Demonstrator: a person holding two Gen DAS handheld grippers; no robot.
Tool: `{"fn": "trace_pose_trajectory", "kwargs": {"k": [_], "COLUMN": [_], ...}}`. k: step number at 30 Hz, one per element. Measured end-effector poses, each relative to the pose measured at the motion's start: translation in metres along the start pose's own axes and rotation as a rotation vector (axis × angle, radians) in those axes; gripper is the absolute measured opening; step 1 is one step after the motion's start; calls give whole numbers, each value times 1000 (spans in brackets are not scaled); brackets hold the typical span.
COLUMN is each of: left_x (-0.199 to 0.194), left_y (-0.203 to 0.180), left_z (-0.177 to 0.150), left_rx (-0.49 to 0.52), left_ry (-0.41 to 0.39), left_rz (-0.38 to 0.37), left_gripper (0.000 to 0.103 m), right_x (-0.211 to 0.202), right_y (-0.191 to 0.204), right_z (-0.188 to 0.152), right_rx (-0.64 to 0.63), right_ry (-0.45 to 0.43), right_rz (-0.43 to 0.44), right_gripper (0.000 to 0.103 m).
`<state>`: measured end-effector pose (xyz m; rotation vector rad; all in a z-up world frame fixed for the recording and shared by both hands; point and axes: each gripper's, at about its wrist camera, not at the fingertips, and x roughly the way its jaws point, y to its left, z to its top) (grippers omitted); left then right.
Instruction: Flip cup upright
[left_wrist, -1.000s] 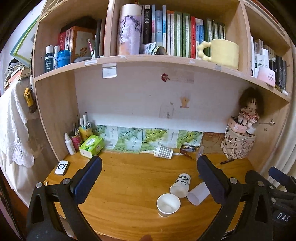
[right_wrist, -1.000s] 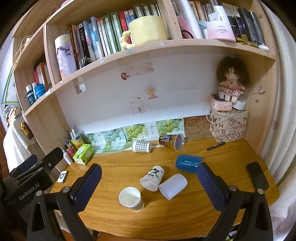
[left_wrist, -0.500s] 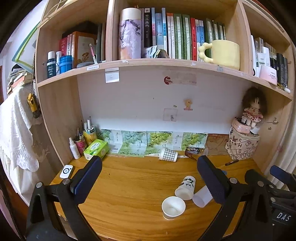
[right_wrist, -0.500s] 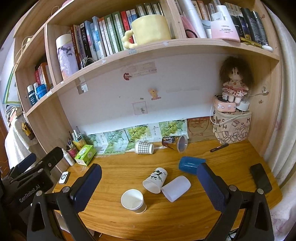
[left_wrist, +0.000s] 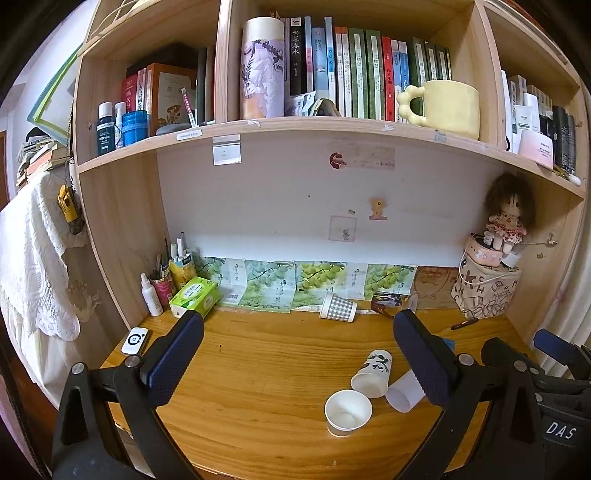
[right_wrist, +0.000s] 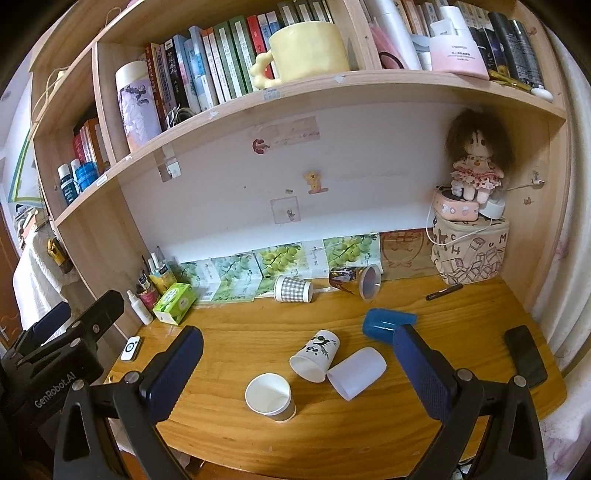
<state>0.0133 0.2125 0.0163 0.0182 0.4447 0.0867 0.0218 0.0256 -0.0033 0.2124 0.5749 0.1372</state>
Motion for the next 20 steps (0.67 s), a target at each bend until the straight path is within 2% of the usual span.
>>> {"fn": "trace_pose_trajectory", "kwargs": {"k": [20], "left_x": [4], "left_y": [2], "left_z": [-1], "left_rx": [-25], "left_ry": [24], "left_rz": [24], "left_gripper": [103], "right_x": [8], "right_y": [1], "right_z": [1], "right_rx": [-4], "right_ry": [35], "right_rz": [15], "right_gripper": [103]}}
